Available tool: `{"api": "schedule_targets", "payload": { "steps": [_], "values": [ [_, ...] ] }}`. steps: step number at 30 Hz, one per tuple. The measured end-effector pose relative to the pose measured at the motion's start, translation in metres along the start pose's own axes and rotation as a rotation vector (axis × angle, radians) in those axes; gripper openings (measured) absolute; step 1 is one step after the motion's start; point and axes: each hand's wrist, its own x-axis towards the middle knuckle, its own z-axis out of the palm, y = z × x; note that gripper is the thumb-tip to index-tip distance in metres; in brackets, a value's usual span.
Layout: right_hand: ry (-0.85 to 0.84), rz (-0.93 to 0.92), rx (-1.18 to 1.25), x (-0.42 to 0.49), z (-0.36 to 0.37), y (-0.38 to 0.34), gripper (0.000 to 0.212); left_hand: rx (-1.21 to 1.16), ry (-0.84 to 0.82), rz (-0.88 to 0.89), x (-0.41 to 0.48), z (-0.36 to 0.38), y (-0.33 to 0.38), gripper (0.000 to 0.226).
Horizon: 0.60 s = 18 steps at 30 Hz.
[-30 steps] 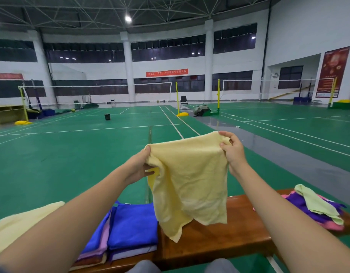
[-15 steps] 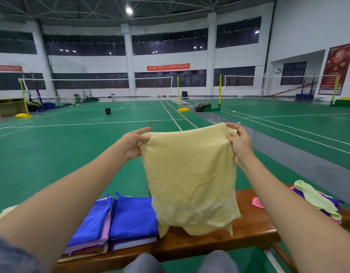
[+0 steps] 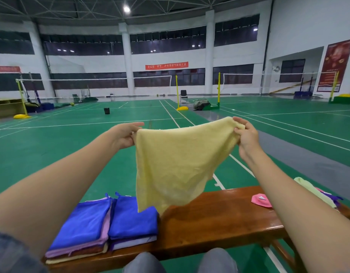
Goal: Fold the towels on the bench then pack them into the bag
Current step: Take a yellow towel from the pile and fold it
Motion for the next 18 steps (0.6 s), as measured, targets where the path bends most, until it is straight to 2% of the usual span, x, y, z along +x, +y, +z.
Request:
{"api": "schedule_targets", "payload": {
  "steps": [3, 8, 13, 18],
  "values": [
    [0.007, 0.015, 0.037, 0.0001, -0.0041, -0.0008, 0.034, 0.018, -0.008, 0.01, -0.0018, 0.0038, -0.0026, 0.041],
    [0.064, 0.034, 0.12, 0.0004, -0.0063, -0.0025, 0.014, -0.042, 0.057, 0.131, -0.0007, 0.0068, -0.0025, 0.033],
    [0.05, -0.001, 0.061, 0.0039, -0.0086, -0.0008, 0.019, -0.061, 0.097, 0.201, 0.0003, 0.0034, 0.0003, 0.037],
    [0.038, 0.009, 0.049, 0.0049, -0.0109, -0.0047, 0.02, -0.054, 0.079, 0.153, -0.0034, 0.0009, -0.0001, 0.041]
  ]
}}
